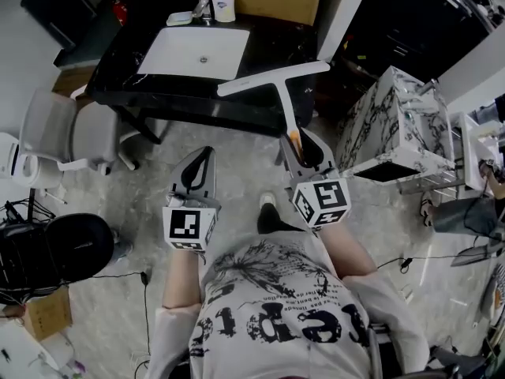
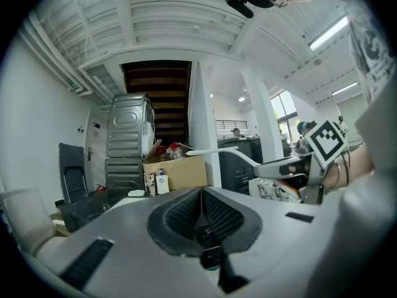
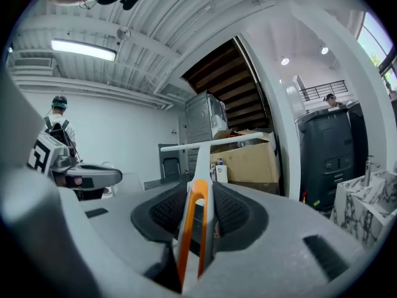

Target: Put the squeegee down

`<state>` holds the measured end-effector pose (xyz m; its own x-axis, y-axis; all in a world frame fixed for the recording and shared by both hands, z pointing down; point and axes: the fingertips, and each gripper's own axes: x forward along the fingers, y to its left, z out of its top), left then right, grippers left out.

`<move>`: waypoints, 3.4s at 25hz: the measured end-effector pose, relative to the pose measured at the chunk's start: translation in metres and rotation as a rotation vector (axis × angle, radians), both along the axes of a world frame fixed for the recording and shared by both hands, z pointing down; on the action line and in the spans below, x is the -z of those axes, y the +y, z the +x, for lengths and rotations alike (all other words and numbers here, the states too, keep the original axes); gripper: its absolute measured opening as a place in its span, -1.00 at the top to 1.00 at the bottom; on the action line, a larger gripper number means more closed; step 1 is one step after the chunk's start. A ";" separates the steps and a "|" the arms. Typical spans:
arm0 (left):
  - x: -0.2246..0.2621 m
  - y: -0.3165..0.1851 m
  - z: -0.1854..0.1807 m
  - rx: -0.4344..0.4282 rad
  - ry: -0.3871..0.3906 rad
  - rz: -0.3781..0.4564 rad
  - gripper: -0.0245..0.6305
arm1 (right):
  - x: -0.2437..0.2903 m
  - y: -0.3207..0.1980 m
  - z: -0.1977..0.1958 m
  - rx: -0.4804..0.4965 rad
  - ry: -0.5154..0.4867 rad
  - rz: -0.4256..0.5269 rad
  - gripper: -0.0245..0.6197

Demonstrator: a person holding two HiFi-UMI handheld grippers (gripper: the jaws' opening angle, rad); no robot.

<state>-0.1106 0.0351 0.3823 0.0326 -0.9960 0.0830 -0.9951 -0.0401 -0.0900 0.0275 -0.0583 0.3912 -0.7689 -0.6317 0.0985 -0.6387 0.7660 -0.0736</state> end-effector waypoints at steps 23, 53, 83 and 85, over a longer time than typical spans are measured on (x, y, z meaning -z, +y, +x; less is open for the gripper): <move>0.002 -0.267 -0.060 -0.045 0.002 0.023 0.89 | -0.014 -0.255 -0.051 -0.061 0.014 -0.033 0.54; -0.060 -0.443 -0.161 -0.386 0.050 -0.077 0.89 | -0.185 -0.391 -0.118 -0.446 0.186 -0.483 0.54; -0.065 -0.440 -0.182 -0.366 0.067 -0.098 0.89 | -0.189 -0.390 -0.140 -0.446 0.376 -0.434 0.41; -0.063 -0.439 -0.184 -0.366 0.070 -0.094 0.89 | -0.172 -0.389 -0.145 -0.436 0.363 -0.381 0.65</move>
